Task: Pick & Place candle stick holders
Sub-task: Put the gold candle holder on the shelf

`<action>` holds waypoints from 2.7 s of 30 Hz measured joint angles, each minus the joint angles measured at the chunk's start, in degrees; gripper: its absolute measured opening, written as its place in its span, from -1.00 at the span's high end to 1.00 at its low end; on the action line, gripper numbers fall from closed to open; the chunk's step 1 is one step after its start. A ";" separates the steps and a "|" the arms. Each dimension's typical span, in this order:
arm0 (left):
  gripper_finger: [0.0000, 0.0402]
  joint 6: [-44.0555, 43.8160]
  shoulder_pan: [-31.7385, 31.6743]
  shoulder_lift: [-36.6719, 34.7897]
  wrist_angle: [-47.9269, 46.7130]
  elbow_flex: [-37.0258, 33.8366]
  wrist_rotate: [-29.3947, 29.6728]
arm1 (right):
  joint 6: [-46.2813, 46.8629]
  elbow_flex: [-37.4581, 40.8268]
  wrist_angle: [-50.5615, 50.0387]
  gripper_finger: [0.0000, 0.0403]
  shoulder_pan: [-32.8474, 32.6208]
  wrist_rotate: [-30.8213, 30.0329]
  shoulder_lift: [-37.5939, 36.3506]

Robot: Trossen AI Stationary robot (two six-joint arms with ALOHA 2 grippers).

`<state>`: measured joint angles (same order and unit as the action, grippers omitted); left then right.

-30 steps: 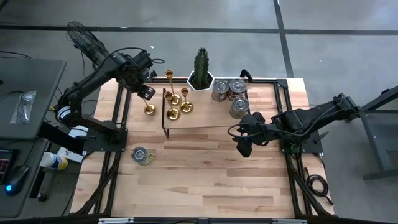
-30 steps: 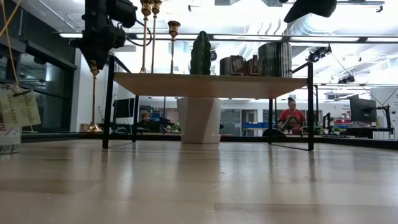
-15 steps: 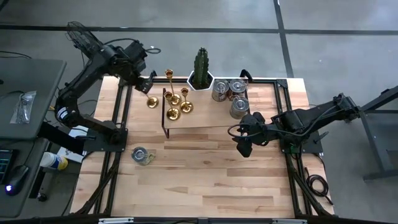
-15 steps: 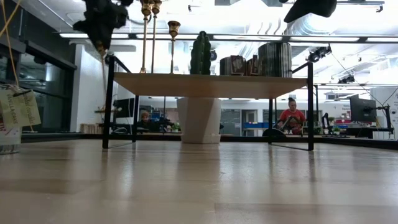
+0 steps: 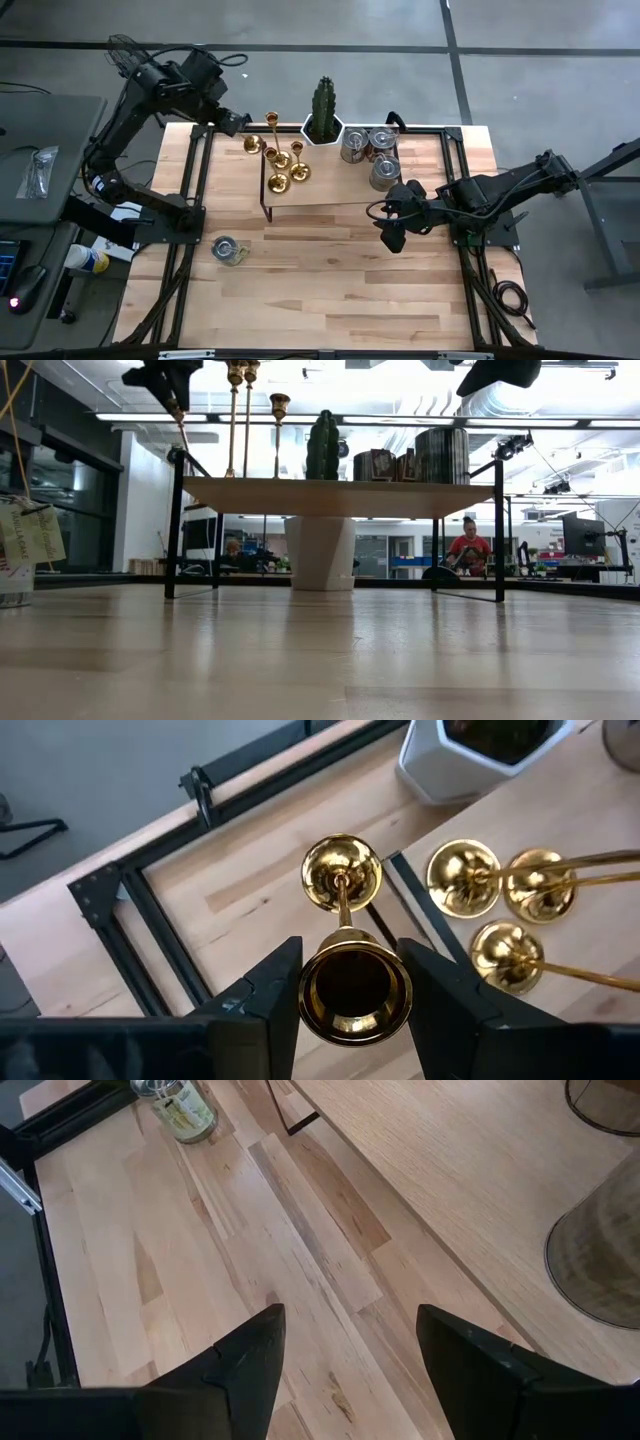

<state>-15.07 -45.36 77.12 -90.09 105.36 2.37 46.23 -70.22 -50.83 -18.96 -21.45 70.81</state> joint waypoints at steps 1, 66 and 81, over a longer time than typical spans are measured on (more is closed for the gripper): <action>0.31 0.03 0.00 0.01 0.00 0.59 0.23 | -0.02 0.00 0.00 -0.09 0.00 -0.02 0.00; 0.31 7.34 21.91 8.23 14.43 27.32 -18.72 | 0.46 0.00 0.00 -0.09 0.00 -0.63 0.00; 0.31 2.65 33.10 14.42 4.18 27.30 -7.53 | 0.48 0.00 0.02 -0.09 0.00 -0.63 0.00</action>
<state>-12.42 -12.26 91.54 -85.92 132.66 -5.16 46.72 -70.22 -50.81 -18.96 -22.09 70.81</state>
